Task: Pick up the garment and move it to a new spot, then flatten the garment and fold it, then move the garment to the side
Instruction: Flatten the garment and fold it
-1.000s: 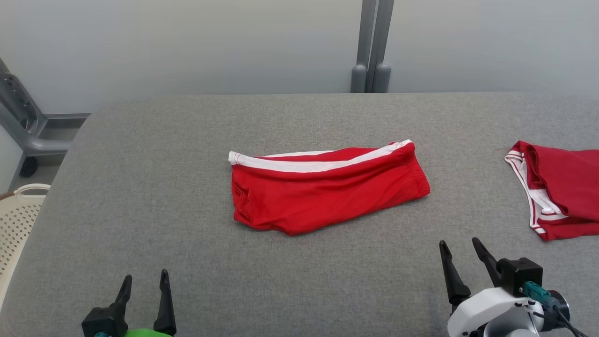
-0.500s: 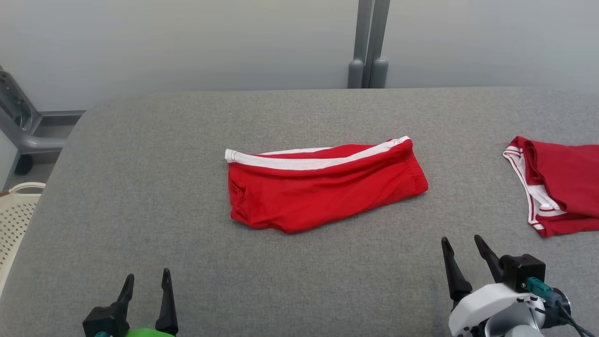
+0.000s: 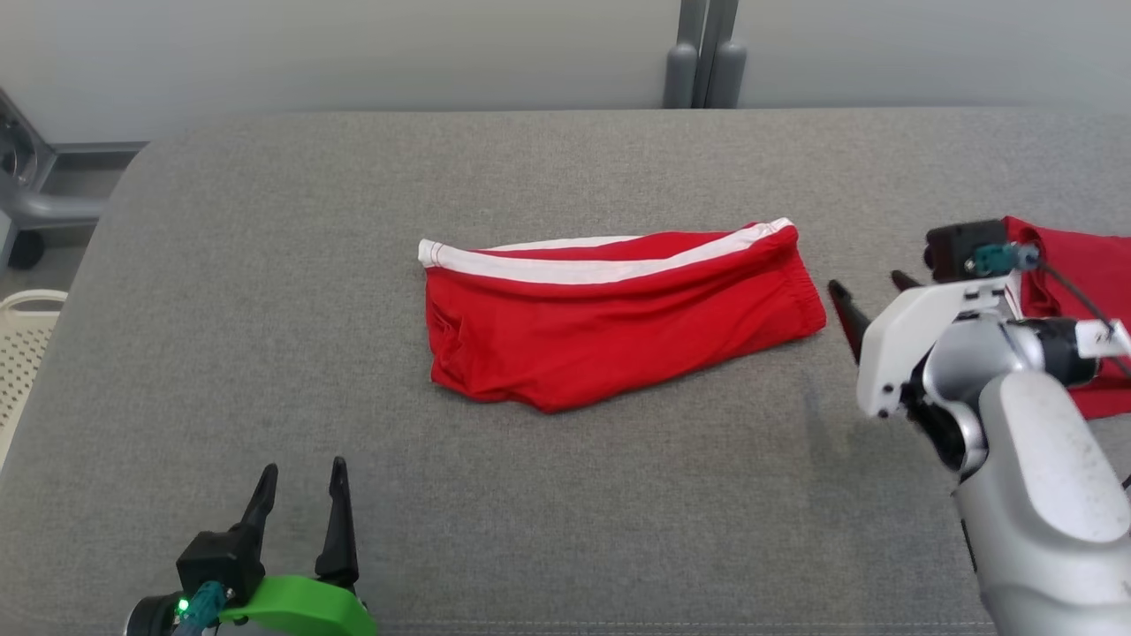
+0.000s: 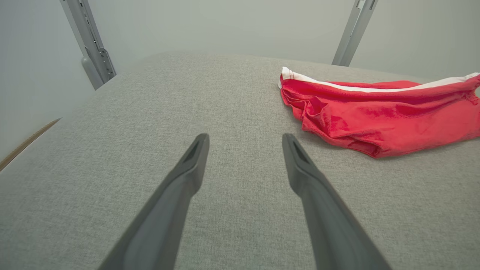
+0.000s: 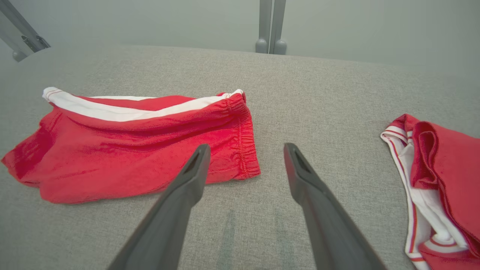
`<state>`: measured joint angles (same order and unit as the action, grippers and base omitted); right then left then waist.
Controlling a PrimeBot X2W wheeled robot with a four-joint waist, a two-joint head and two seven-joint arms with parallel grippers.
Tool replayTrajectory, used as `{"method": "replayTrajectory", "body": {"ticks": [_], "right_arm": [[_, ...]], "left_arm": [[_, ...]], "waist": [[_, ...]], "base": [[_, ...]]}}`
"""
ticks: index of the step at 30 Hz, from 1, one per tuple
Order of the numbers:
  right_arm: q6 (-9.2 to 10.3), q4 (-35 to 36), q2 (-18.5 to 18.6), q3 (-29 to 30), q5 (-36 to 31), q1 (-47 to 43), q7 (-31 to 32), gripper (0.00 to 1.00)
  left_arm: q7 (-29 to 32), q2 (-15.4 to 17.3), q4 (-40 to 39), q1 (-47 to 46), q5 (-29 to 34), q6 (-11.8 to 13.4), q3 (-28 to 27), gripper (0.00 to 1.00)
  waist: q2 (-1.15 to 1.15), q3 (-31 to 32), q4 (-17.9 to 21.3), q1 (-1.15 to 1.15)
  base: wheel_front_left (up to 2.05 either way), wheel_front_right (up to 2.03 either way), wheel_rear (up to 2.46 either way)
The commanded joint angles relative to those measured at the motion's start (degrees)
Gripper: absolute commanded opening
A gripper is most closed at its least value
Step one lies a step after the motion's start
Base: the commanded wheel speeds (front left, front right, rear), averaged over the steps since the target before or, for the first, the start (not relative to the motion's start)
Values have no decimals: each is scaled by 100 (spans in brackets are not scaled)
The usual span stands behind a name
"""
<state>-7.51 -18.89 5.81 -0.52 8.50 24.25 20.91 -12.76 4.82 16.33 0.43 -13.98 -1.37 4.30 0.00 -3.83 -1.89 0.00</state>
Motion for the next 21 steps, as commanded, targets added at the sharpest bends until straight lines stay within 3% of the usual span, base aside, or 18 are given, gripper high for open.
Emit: {"method": "replayTrajectory", "body": {"ticks": [1, 9, 21], "right_arm": [[5, -100, 101, 80, -73, 207, 255, 100], [3, -835, 424, 473, -26, 1248, 1589, 100], [3, -1629, 676, 871, 142, 2188, 2289, 100]], "left_arm": [[-40, 4, 21, -160, 24, -38, 42, 100], [-90, -50, 221, -576, 96, -168, 370, 100], [-191, -25, 491, -1032, 129, -299, 588, 100]], "waist": [[0, -275, -143, 0], [0, -797, -531, 0], [0, -1337, -897, 0]], "base": [[0, 0, 0], [0, 0, 0], [0, 0, 0]]}}
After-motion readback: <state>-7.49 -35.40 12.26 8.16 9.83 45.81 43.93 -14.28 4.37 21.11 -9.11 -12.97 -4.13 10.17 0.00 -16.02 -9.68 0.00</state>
